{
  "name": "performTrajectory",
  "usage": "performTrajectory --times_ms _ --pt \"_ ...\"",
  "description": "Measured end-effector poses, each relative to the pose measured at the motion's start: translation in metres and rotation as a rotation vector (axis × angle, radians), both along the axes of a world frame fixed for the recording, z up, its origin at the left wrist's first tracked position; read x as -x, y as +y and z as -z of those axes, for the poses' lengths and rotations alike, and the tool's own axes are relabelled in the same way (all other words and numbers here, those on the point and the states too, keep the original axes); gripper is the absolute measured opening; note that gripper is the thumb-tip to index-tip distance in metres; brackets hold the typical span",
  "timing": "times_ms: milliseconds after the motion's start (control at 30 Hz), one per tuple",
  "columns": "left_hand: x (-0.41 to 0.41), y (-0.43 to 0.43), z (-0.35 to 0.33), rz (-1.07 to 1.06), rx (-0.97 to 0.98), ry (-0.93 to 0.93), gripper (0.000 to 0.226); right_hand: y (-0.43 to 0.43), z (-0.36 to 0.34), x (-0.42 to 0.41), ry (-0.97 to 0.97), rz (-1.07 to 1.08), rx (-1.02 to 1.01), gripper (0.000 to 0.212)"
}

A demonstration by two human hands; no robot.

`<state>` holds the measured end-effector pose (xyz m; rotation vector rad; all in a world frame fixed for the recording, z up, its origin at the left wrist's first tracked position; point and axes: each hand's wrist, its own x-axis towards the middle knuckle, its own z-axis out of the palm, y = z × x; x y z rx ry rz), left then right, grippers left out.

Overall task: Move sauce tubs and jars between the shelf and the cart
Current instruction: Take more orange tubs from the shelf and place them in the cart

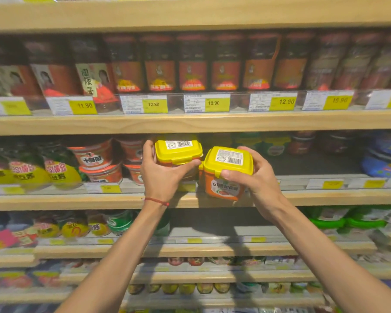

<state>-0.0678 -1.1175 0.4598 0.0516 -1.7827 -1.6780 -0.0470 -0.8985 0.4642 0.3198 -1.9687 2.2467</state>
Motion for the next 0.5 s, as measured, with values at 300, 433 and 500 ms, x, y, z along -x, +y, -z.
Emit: performTrajectory --times_ms 300,433,500 --pt "0.001 -0.007 0.000 0.041 0.054 -0.031 0.086 -0.014 -0.001 -0.003 0.002 -0.009 -0.001 0.105" --pt "0.003 -0.009 -0.005 0.016 0.104 -0.072 0.086 -0.018 -0.002 -0.004 0.010 -0.012 -0.005 0.105" --pt "0.004 -0.011 -0.009 -0.007 0.115 -0.109 0.107 -0.019 -0.001 -0.004 0.010 -0.014 -0.005 0.106"
